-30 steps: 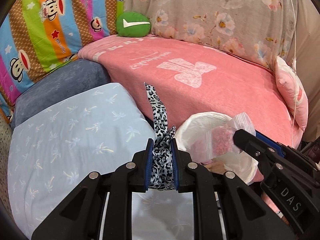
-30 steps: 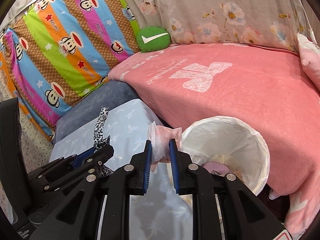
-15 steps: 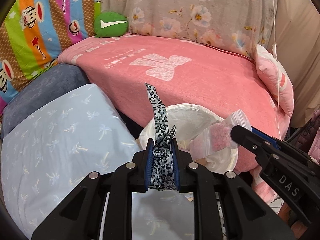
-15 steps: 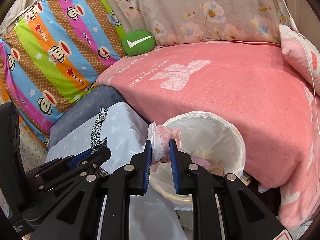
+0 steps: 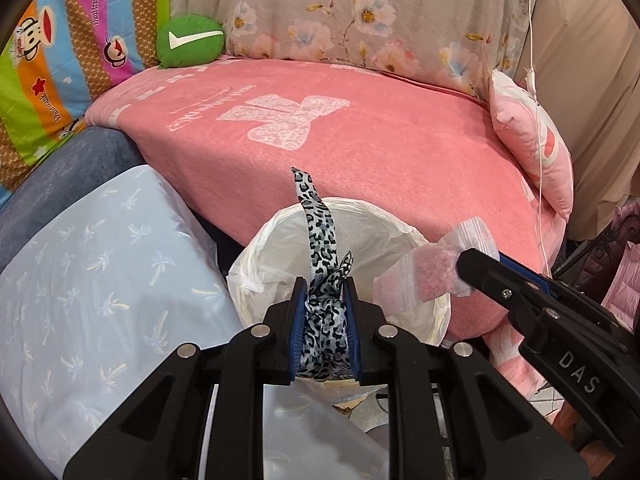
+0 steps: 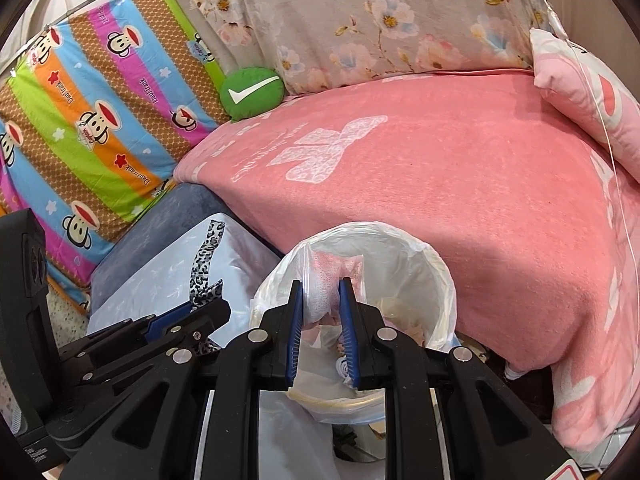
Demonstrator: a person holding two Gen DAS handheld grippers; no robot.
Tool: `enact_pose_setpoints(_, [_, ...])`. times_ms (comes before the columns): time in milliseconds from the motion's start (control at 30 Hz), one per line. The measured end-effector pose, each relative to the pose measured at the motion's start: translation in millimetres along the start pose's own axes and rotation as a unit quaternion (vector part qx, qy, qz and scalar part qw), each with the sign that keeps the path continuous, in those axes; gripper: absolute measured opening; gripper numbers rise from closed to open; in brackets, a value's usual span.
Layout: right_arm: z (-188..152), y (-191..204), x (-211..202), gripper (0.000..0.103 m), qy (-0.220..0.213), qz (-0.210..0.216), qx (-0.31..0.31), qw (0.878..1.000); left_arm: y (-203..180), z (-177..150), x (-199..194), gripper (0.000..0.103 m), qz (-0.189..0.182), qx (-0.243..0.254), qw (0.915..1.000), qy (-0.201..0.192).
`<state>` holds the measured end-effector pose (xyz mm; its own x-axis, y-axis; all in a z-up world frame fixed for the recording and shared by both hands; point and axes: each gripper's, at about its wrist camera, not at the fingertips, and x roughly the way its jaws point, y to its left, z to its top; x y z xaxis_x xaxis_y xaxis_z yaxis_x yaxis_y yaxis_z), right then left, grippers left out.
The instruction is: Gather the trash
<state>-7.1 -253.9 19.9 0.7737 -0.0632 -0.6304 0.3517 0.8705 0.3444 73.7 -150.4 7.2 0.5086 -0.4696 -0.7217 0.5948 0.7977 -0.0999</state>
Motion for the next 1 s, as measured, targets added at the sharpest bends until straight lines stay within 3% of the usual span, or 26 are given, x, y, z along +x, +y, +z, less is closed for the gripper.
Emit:
enact_pose_setpoints(133, [2,-7,3,0.018,0.001,-0.003,0.007,1.0,-3,2,5,0.029,0.0,0.0,1.0,0.002])
enact_pose_setpoints(200, [3,-9,5,0.018,0.001,-0.004,0.009,1.0,-5,4,7,0.038,-0.001,0.004,1.0,0.0])
enact_pose_setpoints(267, [4,-11,7,0.018,0.001,-0.004,0.011,1.0,-7,6,7,0.055,0.001,0.009,1.0,-0.004])
enact_pose_setpoints(467, [4,-7,9,0.019,0.002,-0.004,0.01,1.0,-6,9,8,0.061,0.015,0.015,0.9997,-0.013])
enact_pose_setpoints(800, [9,9,22,0.021,0.006,0.003,-0.008,1.0,20,3,7,0.073,0.054,-0.008,0.9983,-0.018])
enact_pose_setpoints(867, [9,14,25,0.021,0.008,0.003,-0.014,1.0,27,1,6,0.079,0.062,-0.018,0.9977,-0.018])
enact_pose_setpoints(1000, [9,18,28,0.026,0.009,0.004,-0.016,1.0,37,-1,3,0.08,0.072,-0.03,0.9967,-0.021])
